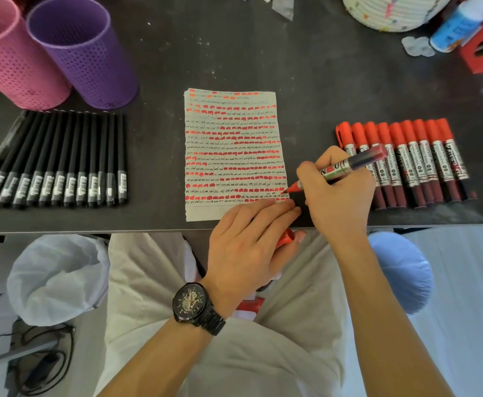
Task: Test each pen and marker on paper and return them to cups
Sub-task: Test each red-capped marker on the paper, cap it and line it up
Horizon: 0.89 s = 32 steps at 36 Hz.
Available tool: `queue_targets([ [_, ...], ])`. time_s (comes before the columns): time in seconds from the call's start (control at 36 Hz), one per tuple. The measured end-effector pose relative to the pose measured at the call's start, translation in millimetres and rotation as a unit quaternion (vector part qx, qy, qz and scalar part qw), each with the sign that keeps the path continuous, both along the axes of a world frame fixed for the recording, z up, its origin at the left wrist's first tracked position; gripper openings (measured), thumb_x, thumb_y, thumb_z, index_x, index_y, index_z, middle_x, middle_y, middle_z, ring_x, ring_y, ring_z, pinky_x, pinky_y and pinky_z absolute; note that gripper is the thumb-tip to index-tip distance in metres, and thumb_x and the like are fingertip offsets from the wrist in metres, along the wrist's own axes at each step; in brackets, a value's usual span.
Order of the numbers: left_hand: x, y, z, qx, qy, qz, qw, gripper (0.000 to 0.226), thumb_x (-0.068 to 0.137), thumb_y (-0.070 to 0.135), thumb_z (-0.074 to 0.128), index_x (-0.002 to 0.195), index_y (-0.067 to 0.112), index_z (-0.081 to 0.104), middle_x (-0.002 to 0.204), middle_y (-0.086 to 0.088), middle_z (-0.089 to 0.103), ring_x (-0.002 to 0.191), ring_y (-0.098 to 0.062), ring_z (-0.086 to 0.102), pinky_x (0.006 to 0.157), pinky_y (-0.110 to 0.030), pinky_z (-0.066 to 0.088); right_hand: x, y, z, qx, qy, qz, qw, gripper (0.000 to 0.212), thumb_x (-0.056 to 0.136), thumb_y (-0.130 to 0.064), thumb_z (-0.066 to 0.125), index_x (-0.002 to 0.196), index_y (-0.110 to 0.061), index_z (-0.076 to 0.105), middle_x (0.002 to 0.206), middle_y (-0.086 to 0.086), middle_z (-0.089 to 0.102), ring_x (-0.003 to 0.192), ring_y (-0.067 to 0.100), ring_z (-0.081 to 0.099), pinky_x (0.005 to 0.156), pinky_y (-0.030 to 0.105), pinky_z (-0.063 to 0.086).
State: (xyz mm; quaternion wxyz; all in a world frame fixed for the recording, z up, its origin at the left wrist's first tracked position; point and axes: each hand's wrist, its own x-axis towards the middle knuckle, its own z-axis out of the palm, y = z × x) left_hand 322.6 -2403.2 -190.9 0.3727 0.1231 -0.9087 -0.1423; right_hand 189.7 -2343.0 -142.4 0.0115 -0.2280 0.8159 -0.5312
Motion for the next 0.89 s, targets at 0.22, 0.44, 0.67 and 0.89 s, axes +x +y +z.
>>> queue_targets([
  [0.22,0,0,-1,0.001,-0.006,0.001,1.0,0.028,0.095,0.038,0.07,0.113,0.017,0.077,0.122,0.004,0.072,0.113,-0.015,0.065,0.102,-0.025,0.041,0,1,0,-0.008,-0.005,0.007,1.0,0.025,0.081,-0.017,0.065,0.062,-0.006,0.053,0.051,0.01,0.057,0.05,0.033,0.056,0.051,0.043,0.048],
  [0.44,1,0,1,0.0,-0.016,0.0,1.0,0.03,0.097,0.039,0.067,0.114,0.017,0.077,0.123,0.005,0.072,0.115,-0.015,0.064,0.104,-0.024,0.04,0,1,-3,-0.014,0.005,0.005,1.0,0.026,0.079,-0.019,0.064,0.06,-0.008,0.05,0.05,0.009,0.055,0.048,0.03,0.055,0.05,0.041,0.046],
  [0.67,2,0,4,0.012,-0.023,0.0,1.0,0.03,0.099,0.04,0.063,0.114,0.019,0.077,0.123,0.007,0.071,0.113,-0.014,0.064,0.103,-0.025,0.04,-1,5,-1,-0.117,-0.053,-0.028,0.991,0.031,0.084,-0.016,0.066,0.06,-0.021,0.048,0.041,-0.009,0.049,0.04,0.004,0.048,0.051,0.016,0.04],
  [0.89,6,-3,18,0.067,-0.051,-0.019,0.996,0.031,0.1,0.041,0.058,0.111,0.019,0.076,0.123,0.006,0.071,0.119,-0.015,0.062,0.105,-0.028,0.043,10,9,5,-0.148,-0.062,-0.001,0.987,0.039,0.094,-0.04,0.066,0.072,-0.011,0.054,0.049,-0.003,0.055,0.043,0.01,0.051,0.049,0.021,0.043],
])
